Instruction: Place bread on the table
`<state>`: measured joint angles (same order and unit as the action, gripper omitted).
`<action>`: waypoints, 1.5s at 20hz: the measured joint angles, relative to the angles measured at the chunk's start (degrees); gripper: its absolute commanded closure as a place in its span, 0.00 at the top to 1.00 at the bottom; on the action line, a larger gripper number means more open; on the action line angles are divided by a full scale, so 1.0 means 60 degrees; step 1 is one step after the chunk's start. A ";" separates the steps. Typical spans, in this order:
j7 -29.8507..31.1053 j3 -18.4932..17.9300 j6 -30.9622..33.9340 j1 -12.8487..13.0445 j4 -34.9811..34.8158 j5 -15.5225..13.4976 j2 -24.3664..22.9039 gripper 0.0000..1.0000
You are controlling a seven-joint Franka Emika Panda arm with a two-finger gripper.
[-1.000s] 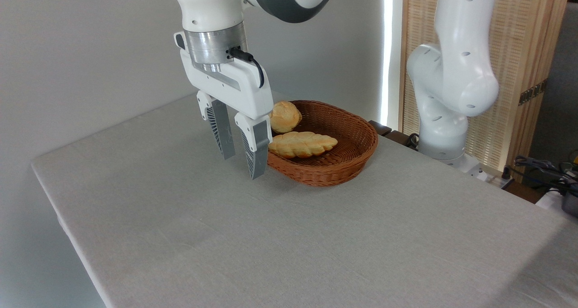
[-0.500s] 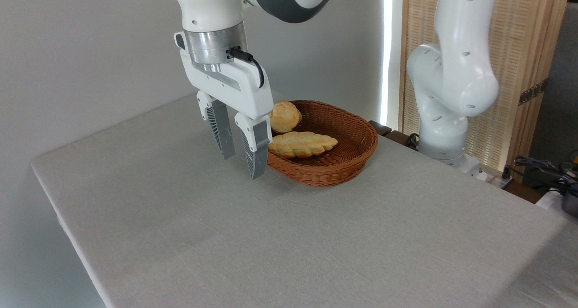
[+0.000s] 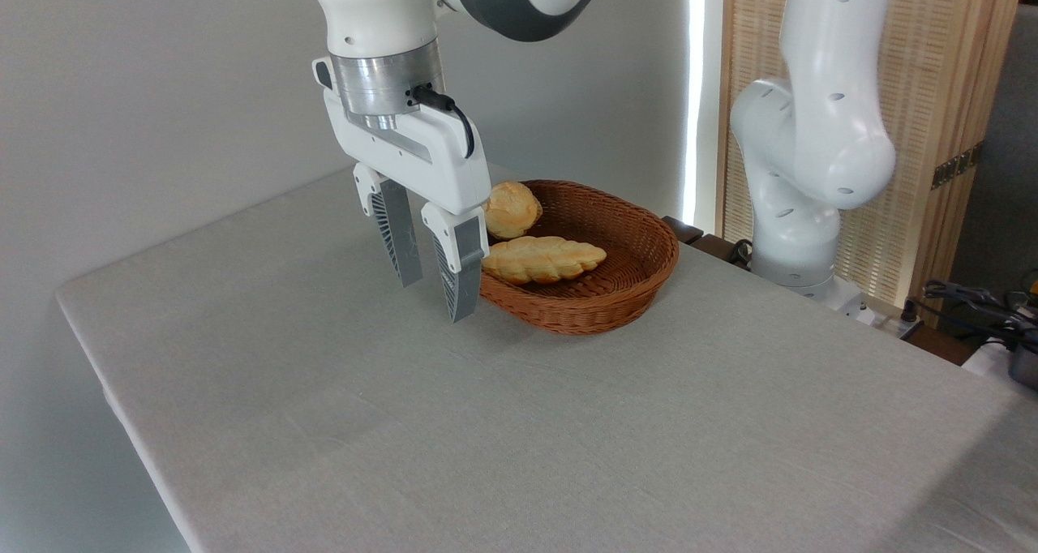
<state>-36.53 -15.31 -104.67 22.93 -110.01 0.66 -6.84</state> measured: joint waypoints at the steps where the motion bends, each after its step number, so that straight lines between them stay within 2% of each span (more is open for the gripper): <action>1: 0.0000 0.0000 0.0000 0.0000 0.0000 0.0000 0.0000 1.00; 14: 0.0000 0.0000 0.0000 0.0002 0.0000 0.0000 0.0023 1.00; 24: 0.0000 0.0074 0.0000 0.0197 0.0005 -0.0002 0.0205 1.00; 27: 0.0000 0.0090 0.0037 0.0468 0.0011 -0.0007 0.0194 1.00; 30: 0.0000 0.0107 0.0266 0.0988 0.0012 -0.0011 0.0162 1.00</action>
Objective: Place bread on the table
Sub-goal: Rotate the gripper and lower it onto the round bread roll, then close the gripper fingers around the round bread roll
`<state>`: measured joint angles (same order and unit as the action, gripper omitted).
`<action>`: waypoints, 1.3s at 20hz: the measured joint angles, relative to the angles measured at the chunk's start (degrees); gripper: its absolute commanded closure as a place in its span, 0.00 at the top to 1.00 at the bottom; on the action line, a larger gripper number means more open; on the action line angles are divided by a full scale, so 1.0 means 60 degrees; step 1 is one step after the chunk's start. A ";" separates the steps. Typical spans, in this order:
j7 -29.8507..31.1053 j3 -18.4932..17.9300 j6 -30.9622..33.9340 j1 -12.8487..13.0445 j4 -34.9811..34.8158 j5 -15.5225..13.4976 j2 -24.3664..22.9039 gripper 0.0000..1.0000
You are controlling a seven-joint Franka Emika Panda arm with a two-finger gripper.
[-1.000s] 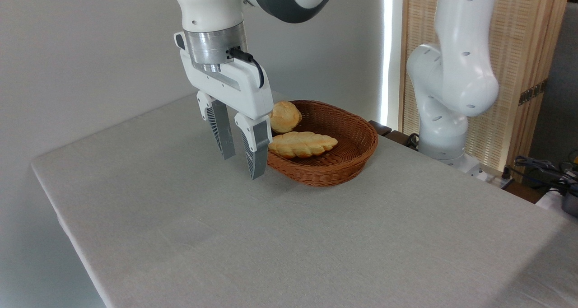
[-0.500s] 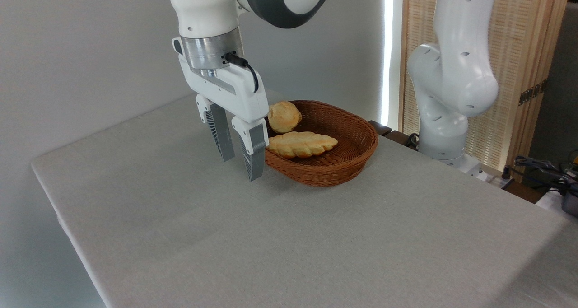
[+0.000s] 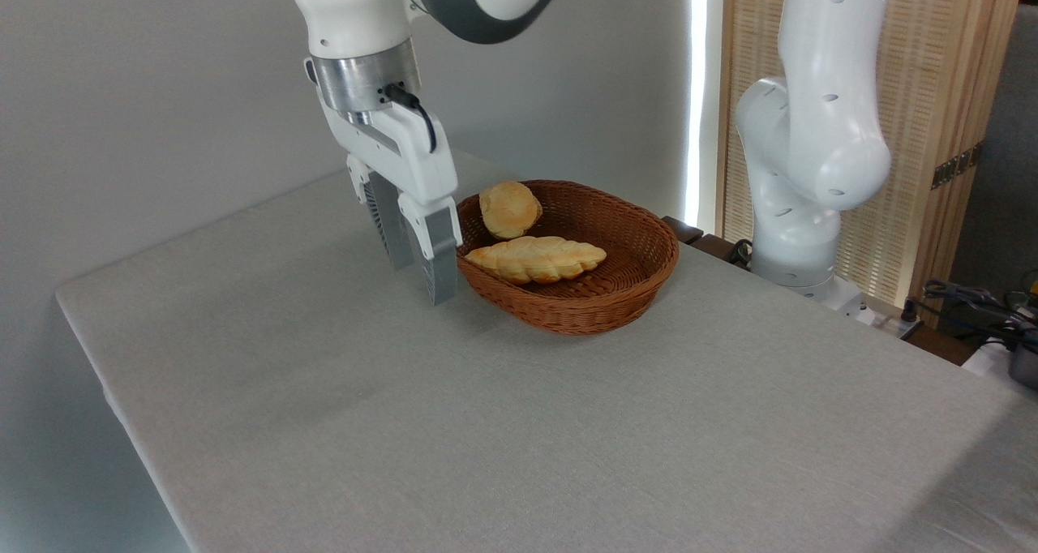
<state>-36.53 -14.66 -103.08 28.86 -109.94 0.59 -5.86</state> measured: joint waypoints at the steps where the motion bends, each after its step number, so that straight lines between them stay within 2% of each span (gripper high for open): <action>1: 0.0000 0.0006 0.0185 0.0203 0.0001 -0.0002 -0.0046 1.00; 7: 0.0000 0.0022 0.1333 0.1543 -0.0056 -0.0005 -0.0623 1.00; 15: -0.0116 0.0028 0.1699 0.3089 -0.0848 -0.0006 -0.1092 1.00; 21: -0.1257 0.0022 0.2045 0.3785 -0.1221 -0.0006 -0.1092 1.00; 26: -0.1377 0.0027 0.2231 0.4483 -0.1633 -0.0006 -0.1079 1.00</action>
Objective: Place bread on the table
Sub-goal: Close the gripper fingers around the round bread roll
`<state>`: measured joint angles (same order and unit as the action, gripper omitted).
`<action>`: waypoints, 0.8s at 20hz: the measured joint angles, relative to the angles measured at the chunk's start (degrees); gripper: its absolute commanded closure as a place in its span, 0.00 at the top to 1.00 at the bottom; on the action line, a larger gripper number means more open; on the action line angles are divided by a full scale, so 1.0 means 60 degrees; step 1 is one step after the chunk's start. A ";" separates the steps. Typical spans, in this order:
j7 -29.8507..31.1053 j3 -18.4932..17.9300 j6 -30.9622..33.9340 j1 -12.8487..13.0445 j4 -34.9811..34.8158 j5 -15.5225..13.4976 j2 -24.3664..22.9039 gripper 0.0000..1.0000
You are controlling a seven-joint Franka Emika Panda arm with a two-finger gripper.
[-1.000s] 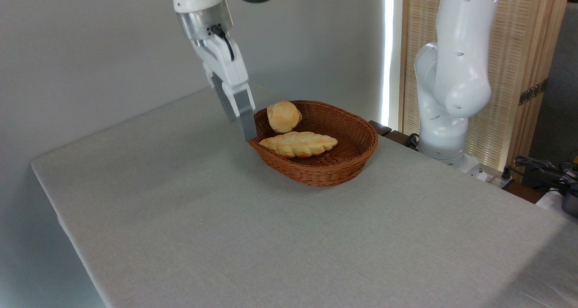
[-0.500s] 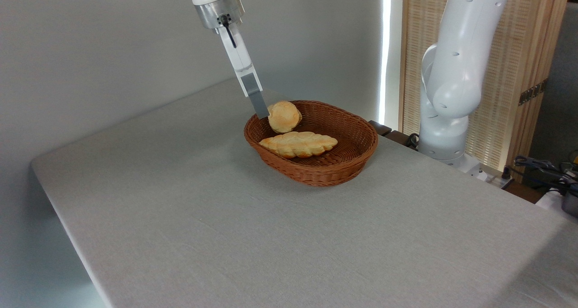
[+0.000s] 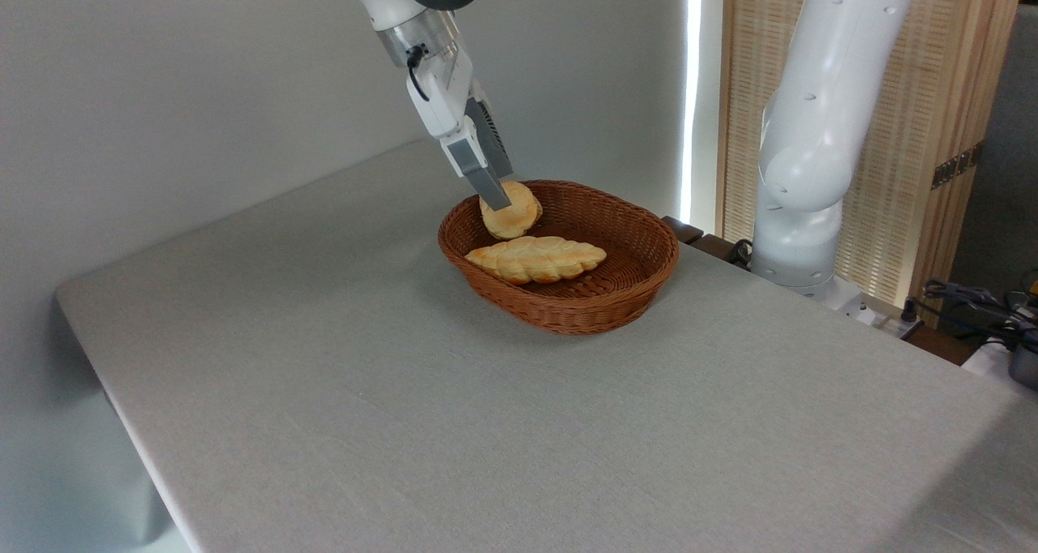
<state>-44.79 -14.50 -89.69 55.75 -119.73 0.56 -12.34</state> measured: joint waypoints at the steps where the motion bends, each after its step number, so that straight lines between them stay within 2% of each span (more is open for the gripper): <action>1: 0.0000 0.0000 0.0007 0.0076 -0.0051 0.0000 0.0010 1.00; 5: -0.0005 0.0051 0.0009 0.0318 -0.0175 0.0000 0.0076 1.00; 9: -0.0005 0.0370 0.0009 0.0372 -0.0203 0.0000 0.0294 1.00; 16: -0.0005 0.0462 0.0009 0.0384 -0.0202 0.0000 0.0759 1.00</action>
<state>-44.82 -11.73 -89.64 58.06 -120.94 0.56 -7.79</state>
